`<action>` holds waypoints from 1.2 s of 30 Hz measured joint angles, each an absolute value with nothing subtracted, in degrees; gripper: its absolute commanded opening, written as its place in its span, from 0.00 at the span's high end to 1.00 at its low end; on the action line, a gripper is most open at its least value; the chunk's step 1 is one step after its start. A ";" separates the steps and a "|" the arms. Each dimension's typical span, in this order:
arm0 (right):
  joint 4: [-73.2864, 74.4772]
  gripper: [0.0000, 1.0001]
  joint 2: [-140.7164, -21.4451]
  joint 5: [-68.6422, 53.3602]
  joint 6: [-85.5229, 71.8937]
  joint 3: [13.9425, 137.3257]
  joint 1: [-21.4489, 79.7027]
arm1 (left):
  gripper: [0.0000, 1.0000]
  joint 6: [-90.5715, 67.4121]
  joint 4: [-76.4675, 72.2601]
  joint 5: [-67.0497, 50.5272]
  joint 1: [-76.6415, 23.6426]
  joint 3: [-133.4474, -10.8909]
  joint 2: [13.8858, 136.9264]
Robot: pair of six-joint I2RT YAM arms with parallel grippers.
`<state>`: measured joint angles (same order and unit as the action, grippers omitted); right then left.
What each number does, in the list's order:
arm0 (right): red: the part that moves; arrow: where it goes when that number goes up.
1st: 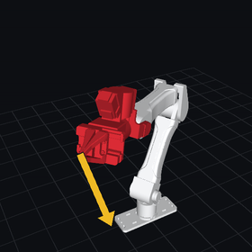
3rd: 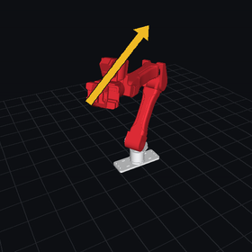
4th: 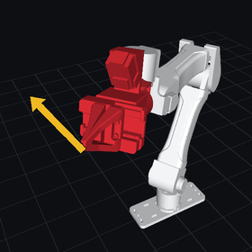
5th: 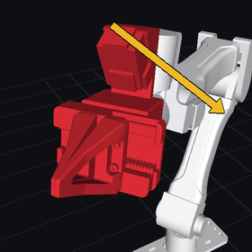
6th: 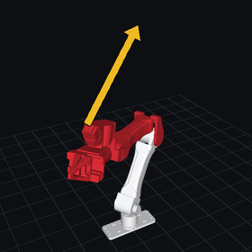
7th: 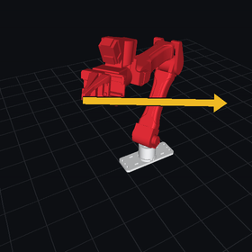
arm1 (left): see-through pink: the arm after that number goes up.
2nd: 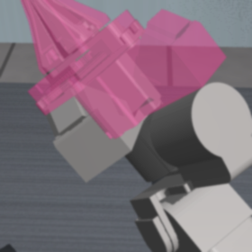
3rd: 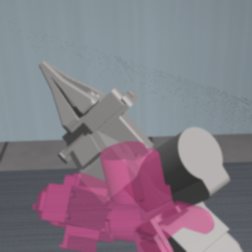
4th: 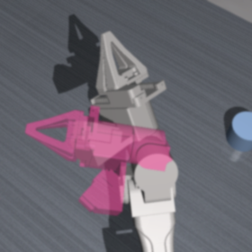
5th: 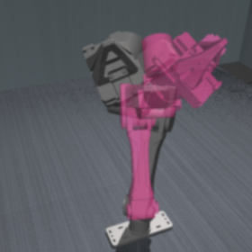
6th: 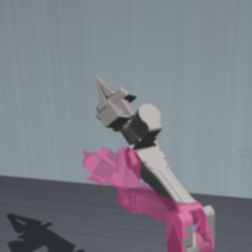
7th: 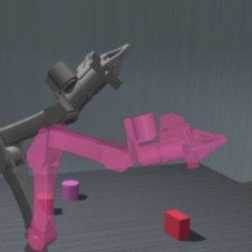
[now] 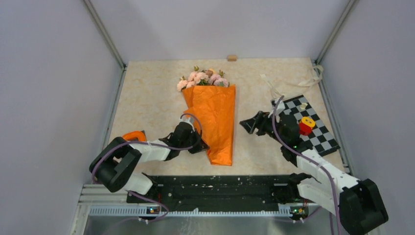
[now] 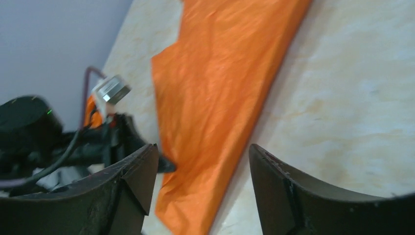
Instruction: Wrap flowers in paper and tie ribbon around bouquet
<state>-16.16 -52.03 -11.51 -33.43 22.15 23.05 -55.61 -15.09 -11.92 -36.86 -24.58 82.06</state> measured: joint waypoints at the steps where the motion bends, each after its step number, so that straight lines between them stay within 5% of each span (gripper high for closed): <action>1: -18.37 0.37 -53.25 -14.41 -34.39 21.61 23.90 | 1.00 -55.64 -15.16 -11.75 -36.88 -24.58 82.06; 6: -27.33 0.60 -68.18 -24.21 -37.60 21.08 34.74 | 1.00 -55.90 -15.94 -10.98 -37.28 -24.58 82.43; 17: -48.88 0.73 -100.03 -29.04 -44.21 24.43 39.51 | 1.00 -55.92 -16.95 -9.52 -38.33 -24.58 82.83; 29: -67.07 0.80 -101.69 -30.87 -46.15 11.46 42.94 | 1.00 -56.03 -16.99 -8.82 -38.48 -24.58 82.83; 36: -65.56 0.82 -96.68 -31.22 -44.66 6.44 45.65 | 1.00 -56.80 -18.17 -8.84 -38.59 -24.58 83.59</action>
<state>-65.56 -96.68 -31.22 -44.66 6.44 45.65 -56.80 -18.17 -8.84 -38.59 -24.58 83.59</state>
